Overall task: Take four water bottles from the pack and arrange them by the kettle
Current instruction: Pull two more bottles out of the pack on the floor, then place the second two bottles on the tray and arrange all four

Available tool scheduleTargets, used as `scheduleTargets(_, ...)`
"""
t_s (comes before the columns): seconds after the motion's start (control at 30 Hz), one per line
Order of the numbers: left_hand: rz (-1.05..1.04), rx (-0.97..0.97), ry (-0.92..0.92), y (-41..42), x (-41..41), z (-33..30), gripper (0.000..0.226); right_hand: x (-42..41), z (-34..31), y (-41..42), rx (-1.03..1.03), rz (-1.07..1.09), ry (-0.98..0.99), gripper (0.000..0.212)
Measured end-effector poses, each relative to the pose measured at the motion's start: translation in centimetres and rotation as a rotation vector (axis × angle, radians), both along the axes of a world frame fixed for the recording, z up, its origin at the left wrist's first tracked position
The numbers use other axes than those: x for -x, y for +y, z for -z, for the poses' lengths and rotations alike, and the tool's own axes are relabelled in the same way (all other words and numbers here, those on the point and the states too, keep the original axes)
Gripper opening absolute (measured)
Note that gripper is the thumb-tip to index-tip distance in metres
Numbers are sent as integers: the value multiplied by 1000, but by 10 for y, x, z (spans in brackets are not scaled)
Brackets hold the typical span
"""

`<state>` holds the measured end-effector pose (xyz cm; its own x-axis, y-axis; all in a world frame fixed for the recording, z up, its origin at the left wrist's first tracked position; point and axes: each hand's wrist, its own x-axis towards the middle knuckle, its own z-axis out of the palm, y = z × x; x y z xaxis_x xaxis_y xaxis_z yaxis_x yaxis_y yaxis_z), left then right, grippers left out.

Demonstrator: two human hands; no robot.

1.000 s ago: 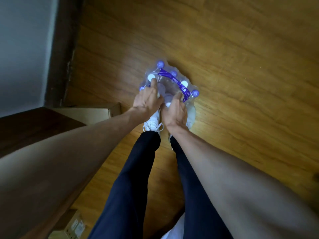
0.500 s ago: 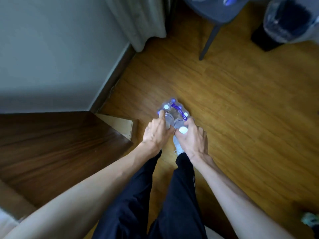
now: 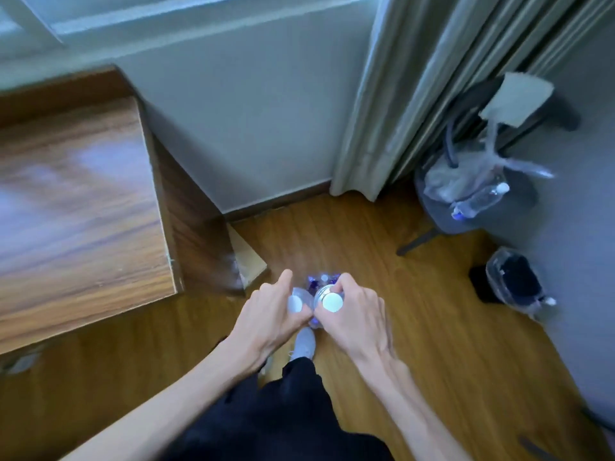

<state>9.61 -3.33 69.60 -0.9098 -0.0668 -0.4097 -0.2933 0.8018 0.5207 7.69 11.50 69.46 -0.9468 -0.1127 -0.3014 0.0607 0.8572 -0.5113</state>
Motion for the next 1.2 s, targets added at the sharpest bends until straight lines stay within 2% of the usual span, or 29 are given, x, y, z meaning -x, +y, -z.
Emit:
scheduleTargets(0.23, -315, 66, -28, -75, -81, -54, 38, -19, -52, -90, -49, -439, 49, 26)
scheduleTargets(0.33, -492, 5, -75, -115, -117, -64, 34, -33, -65, -146, -35, -622, 46, 25)
scheduleTargets(0.47, -714, -21, -79, -176, -168, -86, 32, -66, -79, -229, -54, -823, 15, 24)
scheduleTargets(0.57, -848, -19, -102, -218, -206, -104, 36, -96, -85, -289, -34, -953, -3, 31)
scheduleTargets(0.73, -1086, 67, -65, -287, -272, -118, 38, -145, -101, -386, -19, -1199, 55, 37)
scheduleTargets(0.97, -1355, 181, 7, -377, -352, -131, 33, -214, -121, -506, 91, -1455, 82, 29)
scheduleTargets(1.2, -1490, 280, 68, -478, -413, -145, 33, -272, -140, -626, 153, -1589, 79, 23)
